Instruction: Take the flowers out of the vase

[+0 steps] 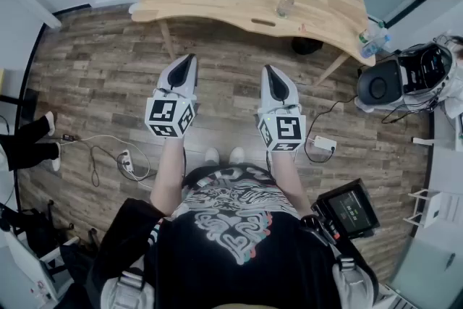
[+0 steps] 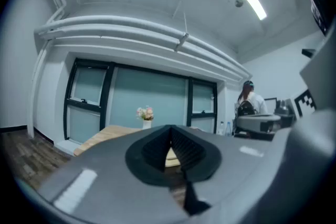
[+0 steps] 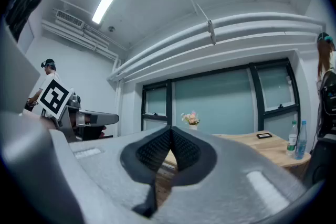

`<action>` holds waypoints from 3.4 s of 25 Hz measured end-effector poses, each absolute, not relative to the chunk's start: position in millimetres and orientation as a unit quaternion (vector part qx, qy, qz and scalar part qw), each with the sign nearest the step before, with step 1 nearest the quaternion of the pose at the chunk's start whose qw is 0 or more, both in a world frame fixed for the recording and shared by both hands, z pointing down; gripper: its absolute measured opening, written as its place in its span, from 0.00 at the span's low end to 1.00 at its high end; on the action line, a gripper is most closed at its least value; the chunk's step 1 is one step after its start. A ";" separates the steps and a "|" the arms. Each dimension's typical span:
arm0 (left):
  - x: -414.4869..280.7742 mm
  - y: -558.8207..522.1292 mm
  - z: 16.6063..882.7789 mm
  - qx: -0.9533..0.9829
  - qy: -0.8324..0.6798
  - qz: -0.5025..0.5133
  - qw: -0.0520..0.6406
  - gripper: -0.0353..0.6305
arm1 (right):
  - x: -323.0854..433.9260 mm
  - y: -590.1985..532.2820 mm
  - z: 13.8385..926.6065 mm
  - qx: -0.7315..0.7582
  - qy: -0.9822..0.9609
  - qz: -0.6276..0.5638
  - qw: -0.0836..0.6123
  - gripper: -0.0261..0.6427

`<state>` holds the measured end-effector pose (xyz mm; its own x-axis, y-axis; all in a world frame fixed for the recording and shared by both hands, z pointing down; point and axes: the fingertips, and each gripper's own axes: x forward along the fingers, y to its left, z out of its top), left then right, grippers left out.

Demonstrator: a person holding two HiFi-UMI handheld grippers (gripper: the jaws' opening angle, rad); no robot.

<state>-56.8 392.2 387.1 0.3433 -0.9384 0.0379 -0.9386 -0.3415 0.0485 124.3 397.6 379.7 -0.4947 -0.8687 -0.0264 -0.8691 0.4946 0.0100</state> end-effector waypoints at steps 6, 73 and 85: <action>-55.7 394.4 380.8 0.818 -0.574 -0.004 0.035 0.04 | 129.4 400.4 372.4 -0.505 0.863 0.015 0.010 0.04; -134.9 -129.7 427.7 0.832 -0.552 0.026 0.050 0.04 | 46.2 -111.4 424.3 -0.542 0.840 0.007 -0.031 0.04; -145.0 -155.2 433.4 0.830 -0.555 0.019 0.045 0.04 | 20.2 -136.6 442.6 -0.509 0.858 0.020 -0.070 0.04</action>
<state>-145.0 -155.2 433.4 0.3825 -0.9203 0.0818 -0.9238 -0.3790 0.0543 20.2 -136.6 442.6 -0.4719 -0.8759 0.1002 -0.8702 0.4810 0.1063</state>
